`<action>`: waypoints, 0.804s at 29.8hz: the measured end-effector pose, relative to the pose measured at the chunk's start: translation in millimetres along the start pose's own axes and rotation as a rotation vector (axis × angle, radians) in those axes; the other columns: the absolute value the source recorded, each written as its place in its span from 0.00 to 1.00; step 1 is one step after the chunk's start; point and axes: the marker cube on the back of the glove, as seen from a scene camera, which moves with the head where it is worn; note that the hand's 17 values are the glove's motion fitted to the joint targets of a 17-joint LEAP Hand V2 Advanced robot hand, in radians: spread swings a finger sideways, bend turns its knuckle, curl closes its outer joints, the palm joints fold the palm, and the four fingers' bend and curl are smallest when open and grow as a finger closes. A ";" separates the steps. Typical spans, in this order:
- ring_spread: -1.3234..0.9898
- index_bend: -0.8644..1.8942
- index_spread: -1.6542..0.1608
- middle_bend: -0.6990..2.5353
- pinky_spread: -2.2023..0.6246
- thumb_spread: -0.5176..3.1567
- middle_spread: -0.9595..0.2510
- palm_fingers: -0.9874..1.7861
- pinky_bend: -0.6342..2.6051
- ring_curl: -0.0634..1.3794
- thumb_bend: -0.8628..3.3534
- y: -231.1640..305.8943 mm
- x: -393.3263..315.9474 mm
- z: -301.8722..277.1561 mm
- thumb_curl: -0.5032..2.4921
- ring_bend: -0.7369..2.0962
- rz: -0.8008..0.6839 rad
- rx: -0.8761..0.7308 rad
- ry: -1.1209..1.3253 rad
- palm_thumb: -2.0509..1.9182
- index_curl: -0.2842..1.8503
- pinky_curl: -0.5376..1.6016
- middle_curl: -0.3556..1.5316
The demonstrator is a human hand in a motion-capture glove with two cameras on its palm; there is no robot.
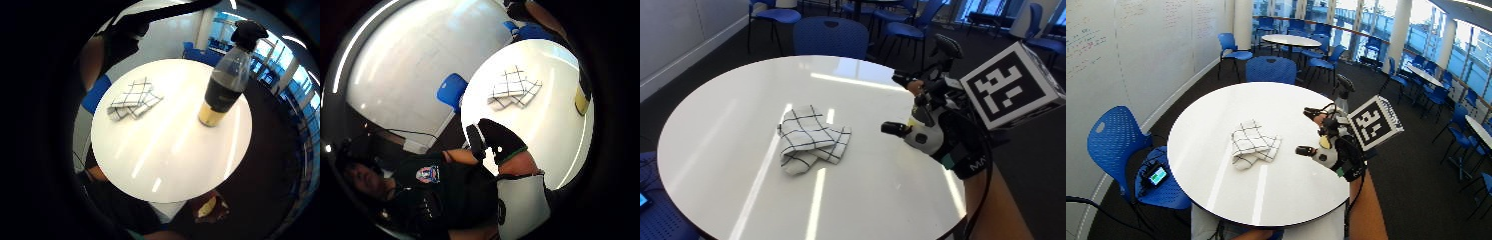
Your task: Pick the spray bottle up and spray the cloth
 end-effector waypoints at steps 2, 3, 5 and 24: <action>0.55 0.36 0.67 0.28 0.86 0.43 0.74 0.55 0.27 0.24 0.20 -9.6 4.7 -7.7 0.26 0.39 0.013 0.033 -0.001 0.65 0.25 0.40 0.36; 0.55 0.36 0.67 0.28 0.86 0.43 0.73 0.55 0.27 0.24 0.20 -14.3 7.0 -11.5 0.26 0.39 0.017 0.049 -0.004 0.65 0.25 0.40 0.36; 0.55 0.36 0.67 0.28 0.86 0.43 0.73 0.55 0.27 0.24 0.20 -23.1 11.6 -17.9 0.26 0.39 0.020 0.075 -0.017 0.65 0.25 0.40 0.36; 0.55 0.38 0.68 0.28 0.86 0.43 0.74 0.53 0.26 0.23 0.20 -62.0 89.0 -49.4 0.27 0.33 0.299 0.331 -0.100 0.66 0.27 0.41 0.37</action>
